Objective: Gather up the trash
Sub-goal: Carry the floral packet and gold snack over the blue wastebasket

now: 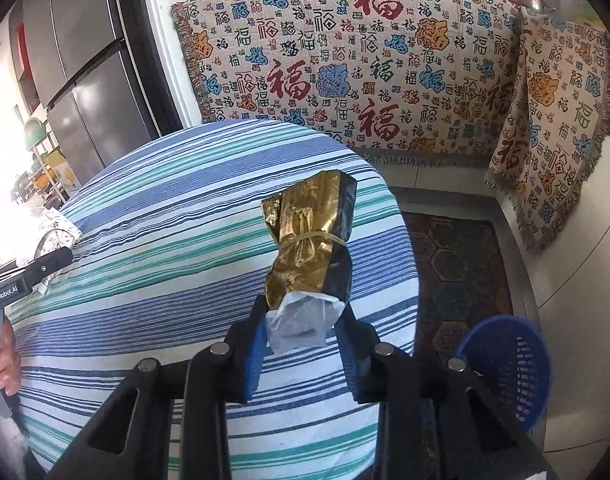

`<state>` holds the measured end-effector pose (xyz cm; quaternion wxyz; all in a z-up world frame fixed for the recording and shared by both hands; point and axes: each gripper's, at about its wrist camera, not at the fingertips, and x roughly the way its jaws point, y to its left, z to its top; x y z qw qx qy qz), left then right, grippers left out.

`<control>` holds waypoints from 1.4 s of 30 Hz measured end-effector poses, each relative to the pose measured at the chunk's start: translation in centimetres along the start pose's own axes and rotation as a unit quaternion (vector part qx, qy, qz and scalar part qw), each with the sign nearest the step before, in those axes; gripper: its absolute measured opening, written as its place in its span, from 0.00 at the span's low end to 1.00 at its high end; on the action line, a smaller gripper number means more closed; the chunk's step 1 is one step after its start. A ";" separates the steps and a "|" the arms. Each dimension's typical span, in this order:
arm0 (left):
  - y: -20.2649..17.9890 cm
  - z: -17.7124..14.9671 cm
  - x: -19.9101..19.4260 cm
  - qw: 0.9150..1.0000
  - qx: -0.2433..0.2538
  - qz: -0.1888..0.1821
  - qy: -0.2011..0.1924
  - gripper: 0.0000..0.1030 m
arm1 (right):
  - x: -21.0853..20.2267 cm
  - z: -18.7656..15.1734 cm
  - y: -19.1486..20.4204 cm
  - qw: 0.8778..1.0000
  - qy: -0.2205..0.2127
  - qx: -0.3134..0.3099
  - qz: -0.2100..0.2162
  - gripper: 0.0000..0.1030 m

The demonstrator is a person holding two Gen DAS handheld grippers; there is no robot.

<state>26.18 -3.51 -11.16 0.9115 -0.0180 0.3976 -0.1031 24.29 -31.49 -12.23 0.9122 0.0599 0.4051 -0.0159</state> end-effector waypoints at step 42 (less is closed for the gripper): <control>-42.9 0.2 10.3 0.945 0.202 -0.241 0.092 0.63 | -7.0 -10.0 -30.8 0.989 0.061 0.100 -0.095 0.32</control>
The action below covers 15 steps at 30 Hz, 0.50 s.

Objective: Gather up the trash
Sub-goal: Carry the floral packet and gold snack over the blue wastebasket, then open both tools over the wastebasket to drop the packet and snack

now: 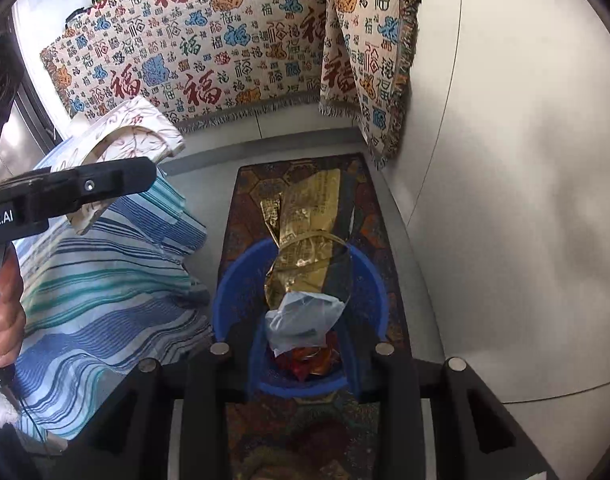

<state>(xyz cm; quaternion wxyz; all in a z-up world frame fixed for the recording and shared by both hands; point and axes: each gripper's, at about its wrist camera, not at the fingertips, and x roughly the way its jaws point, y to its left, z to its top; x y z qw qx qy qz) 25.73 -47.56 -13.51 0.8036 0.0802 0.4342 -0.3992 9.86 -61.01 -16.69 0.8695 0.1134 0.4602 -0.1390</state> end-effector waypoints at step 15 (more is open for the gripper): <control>-0.4 0.5 5.4 1.000 0.000 -0.012 0.019 0.85 | 3.2 0.2 -1.4 1.000 0.014 0.000 0.008 0.56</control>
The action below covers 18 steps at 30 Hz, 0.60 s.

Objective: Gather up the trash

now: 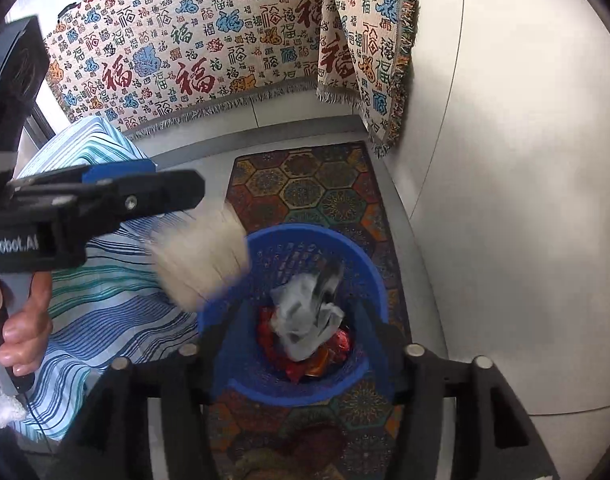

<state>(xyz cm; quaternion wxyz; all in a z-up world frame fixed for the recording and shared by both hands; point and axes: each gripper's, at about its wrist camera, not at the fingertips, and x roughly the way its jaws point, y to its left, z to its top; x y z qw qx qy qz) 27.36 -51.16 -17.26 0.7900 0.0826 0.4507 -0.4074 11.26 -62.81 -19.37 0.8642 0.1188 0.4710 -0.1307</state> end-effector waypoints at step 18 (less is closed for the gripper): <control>-2.1 -3.8 -8.7 0.997 0.017 0.074 -0.022 1.00 | -9.3 -2.3 0.6 0.994 -0.051 0.081 -0.050 0.87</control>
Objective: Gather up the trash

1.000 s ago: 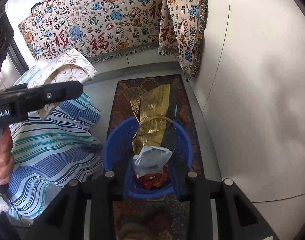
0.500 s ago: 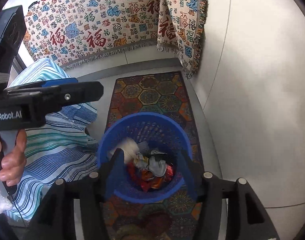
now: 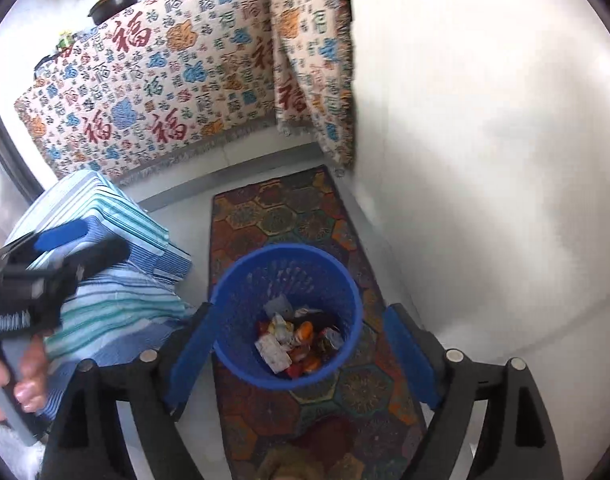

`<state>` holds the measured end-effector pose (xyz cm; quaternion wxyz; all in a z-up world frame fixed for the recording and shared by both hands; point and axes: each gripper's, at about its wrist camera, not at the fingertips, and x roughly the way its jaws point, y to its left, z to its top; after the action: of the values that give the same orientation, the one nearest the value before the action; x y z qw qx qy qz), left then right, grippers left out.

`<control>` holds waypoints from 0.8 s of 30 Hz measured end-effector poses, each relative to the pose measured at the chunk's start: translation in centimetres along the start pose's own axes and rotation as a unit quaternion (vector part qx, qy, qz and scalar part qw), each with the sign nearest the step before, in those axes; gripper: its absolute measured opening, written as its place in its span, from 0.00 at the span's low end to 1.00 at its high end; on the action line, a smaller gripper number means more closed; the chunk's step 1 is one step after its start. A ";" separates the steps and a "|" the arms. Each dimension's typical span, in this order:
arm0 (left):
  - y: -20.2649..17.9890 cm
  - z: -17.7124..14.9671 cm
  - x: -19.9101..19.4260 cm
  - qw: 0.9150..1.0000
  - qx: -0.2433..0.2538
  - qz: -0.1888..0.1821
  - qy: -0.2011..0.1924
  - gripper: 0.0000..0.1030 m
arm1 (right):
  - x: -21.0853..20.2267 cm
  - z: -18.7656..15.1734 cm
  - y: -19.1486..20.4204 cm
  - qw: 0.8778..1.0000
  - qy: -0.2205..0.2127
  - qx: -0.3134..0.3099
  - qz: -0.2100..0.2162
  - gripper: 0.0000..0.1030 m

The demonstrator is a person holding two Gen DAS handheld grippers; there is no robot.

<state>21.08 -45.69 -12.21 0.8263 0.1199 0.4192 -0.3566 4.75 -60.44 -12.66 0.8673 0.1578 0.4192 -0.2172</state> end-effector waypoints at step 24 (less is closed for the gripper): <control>-1.6 -5.3 -5.2 0.999 0.030 0.009 0.018 1.00 | -7.0 -6.4 1.9 0.995 -0.057 0.013 -0.076 0.88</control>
<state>14.72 -41.68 -11.26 0.8176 0.1546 0.4223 -0.3597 -2.30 -54.19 -10.74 0.8687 0.1239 0.3771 -0.2964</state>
